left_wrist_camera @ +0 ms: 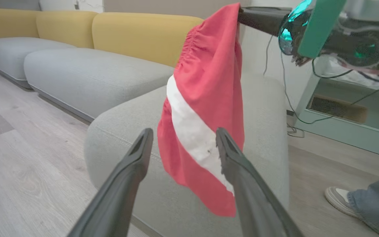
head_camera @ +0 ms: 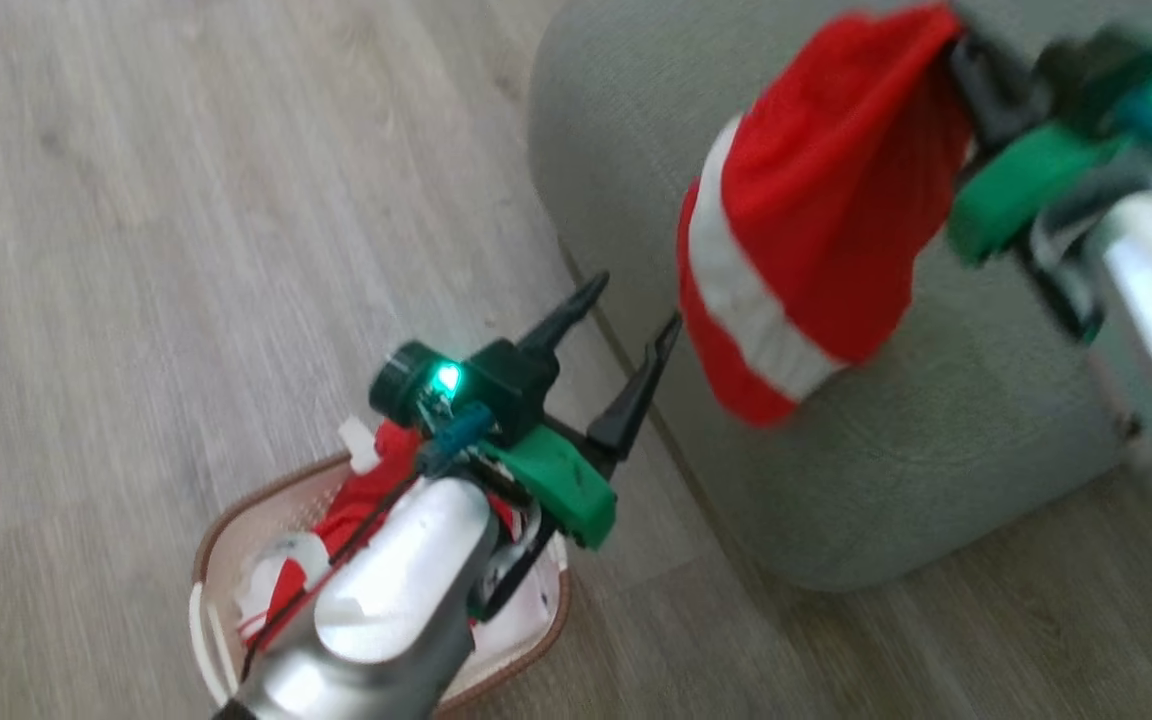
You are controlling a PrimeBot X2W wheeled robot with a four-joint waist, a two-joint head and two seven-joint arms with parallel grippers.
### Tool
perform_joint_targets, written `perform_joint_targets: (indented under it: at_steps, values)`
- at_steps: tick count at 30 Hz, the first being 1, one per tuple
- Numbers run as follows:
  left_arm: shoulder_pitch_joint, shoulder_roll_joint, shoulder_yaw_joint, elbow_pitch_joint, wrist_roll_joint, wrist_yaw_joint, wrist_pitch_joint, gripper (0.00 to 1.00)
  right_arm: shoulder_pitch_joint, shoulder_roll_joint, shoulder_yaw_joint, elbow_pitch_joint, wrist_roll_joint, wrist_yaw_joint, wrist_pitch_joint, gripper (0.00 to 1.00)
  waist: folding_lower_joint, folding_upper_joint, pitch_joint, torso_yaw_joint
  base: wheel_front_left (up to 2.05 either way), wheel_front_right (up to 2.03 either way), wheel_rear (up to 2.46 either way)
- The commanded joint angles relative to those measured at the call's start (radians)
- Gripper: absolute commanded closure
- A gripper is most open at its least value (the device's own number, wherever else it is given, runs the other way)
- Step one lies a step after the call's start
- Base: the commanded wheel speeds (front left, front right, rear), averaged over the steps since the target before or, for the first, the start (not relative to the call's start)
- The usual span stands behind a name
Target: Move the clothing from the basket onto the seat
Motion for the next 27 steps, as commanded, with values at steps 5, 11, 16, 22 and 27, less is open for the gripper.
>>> perform_joint_targets:
  at_steps: [5, 11, 16, 22, 27]
  values:
    - [-0.098, 0.034, 0.067, -0.065, 0.049, -0.006, -0.012, 0.0, -0.253, -0.064, -0.027, 0.052, 0.018, 0.007, 0.013, 1.0, 0.0, 0.0, 0.135, 0.101, 0.0, 0.0, 0.0]
    - [-0.16, 0.058, 0.076, -0.089, 0.089, -0.006, -0.012, 0.0, -0.486, -0.149, -0.09, 0.159, -0.037, 0.007, 0.018, 1.0, 0.0, 0.0, 0.257, 0.179, 0.0, 0.0, 0.0]
    - [-0.197, 0.071, 0.073, -0.104, 0.109, -0.007, -0.012, 0.0, -0.637, -0.225, -0.187, 0.237, -0.133, 0.007, -0.003, 1.0, 0.0, 0.0, 0.343, 0.236, 0.0, 0.0, 0.0]
    - [-0.237, 0.077, 0.06, -0.122, 0.129, -0.01, -0.009, 0.0, -0.668, -0.241, -0.366, 0.345, -0.227, 0.007, -0.029, 1.0, 0.0, 0.0, 0.432, 0.28, 0.0, 0.0, 0.0]
    - [-0.273, 0.083, 0.055, -0.132, 0.144, -0.006, 0.0, 0.0, -0.597, -0.19, -0.492, 0.418, -0.281, 0.007, -0.042, 1.0, 0.0, 0.0, 0.487, 0.281, 0.0, 0.0, 0.0]
